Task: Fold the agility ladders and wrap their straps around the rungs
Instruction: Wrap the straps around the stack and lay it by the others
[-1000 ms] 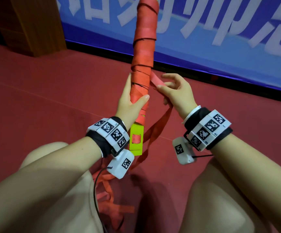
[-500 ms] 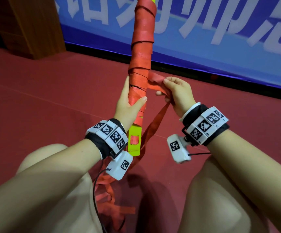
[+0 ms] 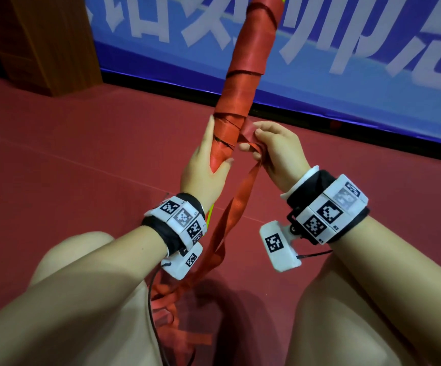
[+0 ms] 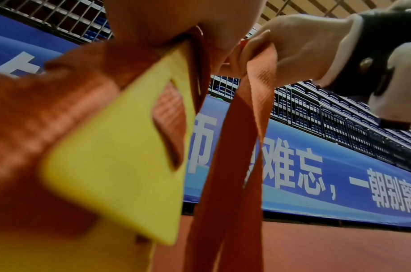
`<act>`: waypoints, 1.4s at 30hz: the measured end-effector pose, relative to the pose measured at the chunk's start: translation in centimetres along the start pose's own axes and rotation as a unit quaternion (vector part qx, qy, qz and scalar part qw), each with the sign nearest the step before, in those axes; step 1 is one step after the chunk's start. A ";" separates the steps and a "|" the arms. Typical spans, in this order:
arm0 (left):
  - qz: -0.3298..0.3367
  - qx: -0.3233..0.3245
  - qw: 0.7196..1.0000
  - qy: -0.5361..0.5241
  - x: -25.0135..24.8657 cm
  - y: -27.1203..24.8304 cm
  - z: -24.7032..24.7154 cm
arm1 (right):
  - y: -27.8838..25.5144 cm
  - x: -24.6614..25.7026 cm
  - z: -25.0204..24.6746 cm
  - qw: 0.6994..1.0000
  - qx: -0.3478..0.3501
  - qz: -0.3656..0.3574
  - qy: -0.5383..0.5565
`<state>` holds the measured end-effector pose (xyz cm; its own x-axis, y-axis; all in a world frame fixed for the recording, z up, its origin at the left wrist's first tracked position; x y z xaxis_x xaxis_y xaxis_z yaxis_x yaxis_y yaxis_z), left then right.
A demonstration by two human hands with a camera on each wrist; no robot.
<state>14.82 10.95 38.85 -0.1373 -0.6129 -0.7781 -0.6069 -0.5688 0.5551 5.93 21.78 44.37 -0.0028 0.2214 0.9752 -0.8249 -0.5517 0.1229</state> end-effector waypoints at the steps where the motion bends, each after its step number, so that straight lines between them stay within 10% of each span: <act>1: 0.004 0.003 1.000 0.004 0.0 0.0 0.2 | 0.0 0.0 0.1 1.000 -0.005 -0.004 -0.006; 16: 0.017 0.112 0.992 -0.047 -0.5 -1.7 2.8 | 0.8 -1.2 -0.4 0.978 -0.105 -0.092 -0.153; 31: -0.150 0.201 0.949 -0.189 0.8 -1.5 1.6 | 1.7 -0.4 -1.7 0.989 0.039 -0.122 -0.074; 42: -0.098 0.069 0.992 0.036 0.5 -0.9 0.0 | 1.7 -0.6 -1.4 0.992 -0.042 -0.065 -0.096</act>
<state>15.26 11.11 37.95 0.0466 -0.5377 -0.8418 -0.7179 -0.6041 0.3461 3.75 21.78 43.77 0.2075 0.1241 0.9703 -0.8551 -0.4587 0.2416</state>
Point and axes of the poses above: each hand's wrist, its own y-axis towards the middle knuckle, its own z-axis out of the palm, x = y × z, the point moved 5 cm from there along y, towards the middle knuckle, and after that the axes turned 3 degrees about z, right-handed, at the moved point
